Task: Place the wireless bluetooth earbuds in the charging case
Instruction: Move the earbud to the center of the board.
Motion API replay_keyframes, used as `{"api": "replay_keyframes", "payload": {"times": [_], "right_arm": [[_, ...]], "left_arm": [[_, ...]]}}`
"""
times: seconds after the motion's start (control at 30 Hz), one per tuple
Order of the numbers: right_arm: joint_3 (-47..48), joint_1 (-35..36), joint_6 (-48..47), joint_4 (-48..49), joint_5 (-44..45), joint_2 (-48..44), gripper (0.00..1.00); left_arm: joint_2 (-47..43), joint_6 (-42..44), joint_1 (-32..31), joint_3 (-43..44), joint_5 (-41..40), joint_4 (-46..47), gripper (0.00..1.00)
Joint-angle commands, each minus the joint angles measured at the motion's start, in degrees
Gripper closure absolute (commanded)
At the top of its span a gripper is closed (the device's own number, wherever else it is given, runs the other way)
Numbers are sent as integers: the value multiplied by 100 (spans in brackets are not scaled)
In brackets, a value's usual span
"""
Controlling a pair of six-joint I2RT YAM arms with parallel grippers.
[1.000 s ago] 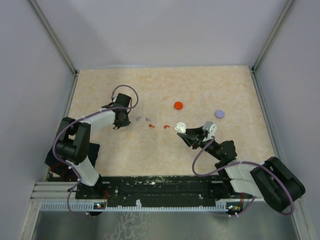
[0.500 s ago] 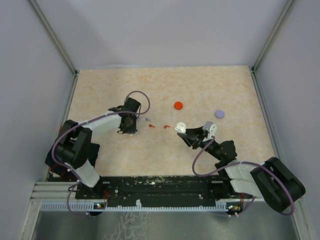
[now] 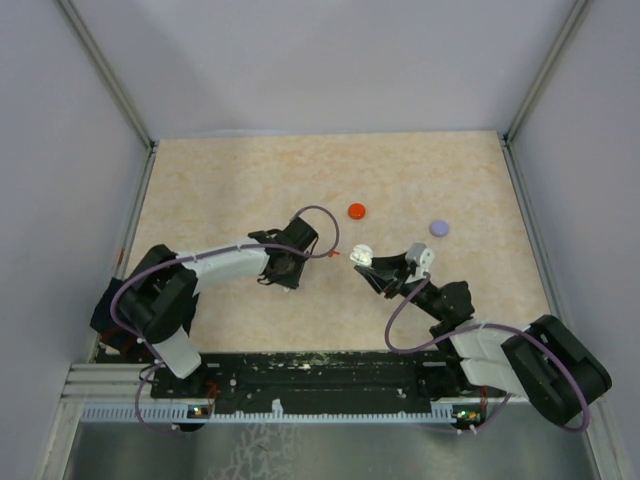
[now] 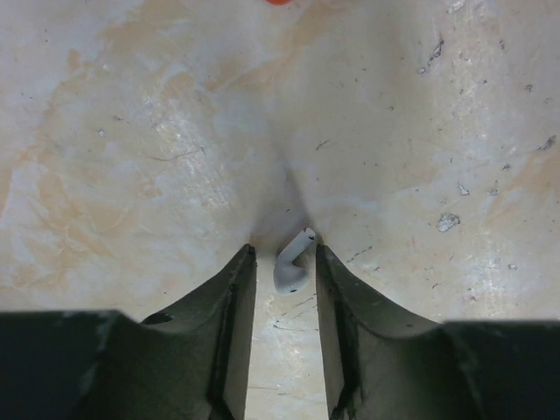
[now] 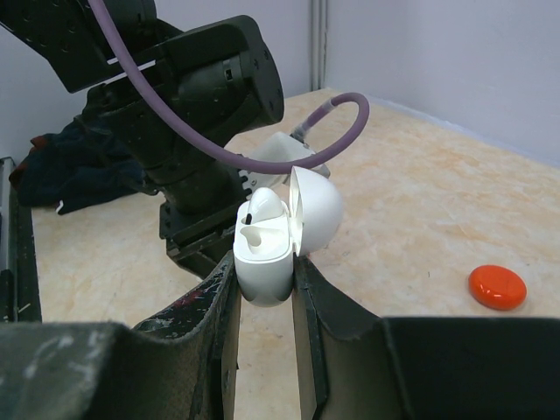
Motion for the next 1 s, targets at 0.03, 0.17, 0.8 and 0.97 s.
{"api": "replay_keyframes", "payload": {"times": [0.03,0.17,0.8,0.97], "right_arm": [[117,54,-40,284,7,-71,100],[116,56,-42,302,7,-60,100],[134,52,-64,272,-1,-23,100],[134,56,-58,274,-2,-25,100]], "left_arm": [[3,-297,-29,98,-276,-272,55],[26,-463,-61,108,-448,-472,48],[-439,-792,-73,-346,-792,-871,47],[-577,-831,-64,-470,-987,-844,47]]}}
